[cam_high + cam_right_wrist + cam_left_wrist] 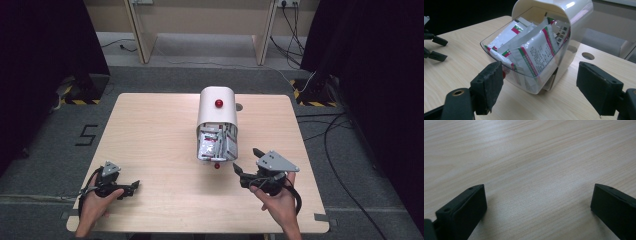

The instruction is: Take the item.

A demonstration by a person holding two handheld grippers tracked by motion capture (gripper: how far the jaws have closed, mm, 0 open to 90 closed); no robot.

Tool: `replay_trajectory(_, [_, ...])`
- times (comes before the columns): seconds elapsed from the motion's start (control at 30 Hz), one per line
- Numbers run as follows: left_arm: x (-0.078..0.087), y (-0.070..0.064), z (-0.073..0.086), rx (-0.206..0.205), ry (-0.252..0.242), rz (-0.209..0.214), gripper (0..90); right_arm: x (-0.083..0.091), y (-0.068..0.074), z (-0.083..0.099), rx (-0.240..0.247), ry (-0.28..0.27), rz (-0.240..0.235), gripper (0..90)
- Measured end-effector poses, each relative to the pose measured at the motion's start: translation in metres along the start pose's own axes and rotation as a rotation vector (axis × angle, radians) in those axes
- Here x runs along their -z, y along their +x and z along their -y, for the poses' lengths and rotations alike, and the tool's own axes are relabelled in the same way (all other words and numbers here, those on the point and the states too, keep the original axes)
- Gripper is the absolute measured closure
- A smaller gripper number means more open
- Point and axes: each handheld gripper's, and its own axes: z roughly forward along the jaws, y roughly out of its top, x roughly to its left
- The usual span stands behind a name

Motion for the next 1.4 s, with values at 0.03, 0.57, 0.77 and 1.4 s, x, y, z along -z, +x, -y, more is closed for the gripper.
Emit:
replay_trajectory(0.03, [0.0,0.0,0.0,0.0,0.0,0.0,0.0,-0.001,0.001,0.0,0.001,0.002,-0.003,22.5])
replay_trajectory(0.57, [0.0,0.0,0.0,0.0,0.0,0.0,0.0,-0.014,0.006,-0.01,0.015,-0.007,-0.01,25.7])
replay_trajectory(0.77, [0.0,0.0,0.0,0.0,0.0,0.0,0.0,-0.02,0.008,-0.014,0.021,-0.006,-0.014,26.1])
replay_trajectory(1.4, [0.0,0.0,0.0,0.0,0.0,0.0,0.0,-0.04,0.011,-0.016,0.044,0.016,-0.003,33.4])
